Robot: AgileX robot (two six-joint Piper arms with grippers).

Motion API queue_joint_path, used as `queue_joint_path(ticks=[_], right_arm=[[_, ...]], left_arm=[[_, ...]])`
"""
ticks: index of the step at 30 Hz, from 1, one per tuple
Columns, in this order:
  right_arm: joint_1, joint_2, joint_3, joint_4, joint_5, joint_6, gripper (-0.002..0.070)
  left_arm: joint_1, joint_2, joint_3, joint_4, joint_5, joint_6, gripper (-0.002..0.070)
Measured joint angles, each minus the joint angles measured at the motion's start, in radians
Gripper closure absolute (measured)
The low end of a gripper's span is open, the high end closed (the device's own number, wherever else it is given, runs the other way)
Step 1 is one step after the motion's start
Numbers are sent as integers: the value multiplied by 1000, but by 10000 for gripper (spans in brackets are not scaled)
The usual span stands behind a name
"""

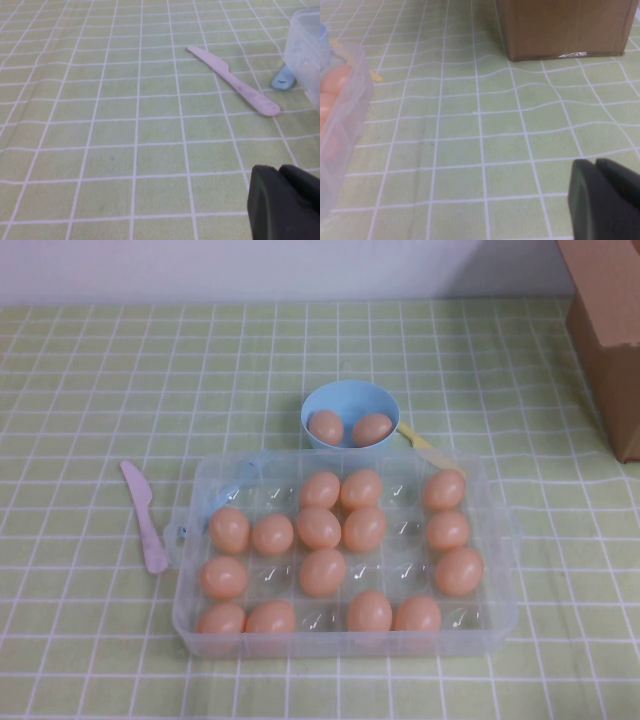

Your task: Take an egg out of the egg box

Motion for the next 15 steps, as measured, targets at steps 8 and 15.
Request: queue_joint_path(ticks=[8,15], right_arm=[[0,0,0,0,0,0,695],[0,0,0,0,0,0,695]], left_arm=[[0,0,0,-26,-12,-32,680],[0,0,0,-290,-165,-267,680]])
